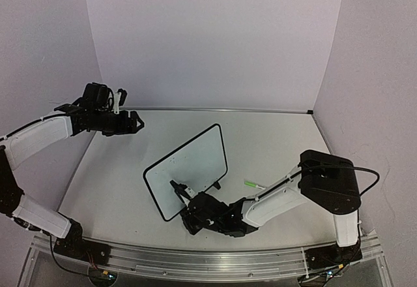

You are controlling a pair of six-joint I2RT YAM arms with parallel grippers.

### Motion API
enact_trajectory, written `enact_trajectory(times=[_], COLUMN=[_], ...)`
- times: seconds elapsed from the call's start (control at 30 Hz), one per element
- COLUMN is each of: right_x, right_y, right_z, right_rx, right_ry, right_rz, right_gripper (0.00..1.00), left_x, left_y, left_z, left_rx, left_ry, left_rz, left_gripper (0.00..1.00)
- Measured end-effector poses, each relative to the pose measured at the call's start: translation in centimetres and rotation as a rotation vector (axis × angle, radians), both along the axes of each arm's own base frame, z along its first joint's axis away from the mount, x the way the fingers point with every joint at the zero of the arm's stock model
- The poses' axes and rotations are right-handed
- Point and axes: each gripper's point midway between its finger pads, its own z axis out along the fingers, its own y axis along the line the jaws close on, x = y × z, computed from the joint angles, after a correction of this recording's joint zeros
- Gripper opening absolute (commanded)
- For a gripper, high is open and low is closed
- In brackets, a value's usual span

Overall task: Write a sentence on the whiteboard
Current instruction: Move the whiteboard to the center of the board.

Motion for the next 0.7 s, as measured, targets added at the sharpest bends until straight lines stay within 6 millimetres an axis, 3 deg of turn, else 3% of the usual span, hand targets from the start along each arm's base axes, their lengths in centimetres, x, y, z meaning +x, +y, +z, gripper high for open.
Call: enact_trajectory(times=[0.13,0.7], right_x=[0.6,5.0], right_y=[0.6,3.3], right_z=[0.0,0.1], right_rx=[0.001,-0.014], right_ry=[-0.023,-0.091], right_rz=[-0.047,-0.348], right_gripper=[0.01,0.00], left_x=[-0.7,-3.5], left_y=[0.4,2.6], left_z=[0.6,3.6], left_rx=[-0.007,0.001], left_ry=[0.004,-0.033], left_rz=[0.012,0.075], left_gripper=[0.86,0.88])
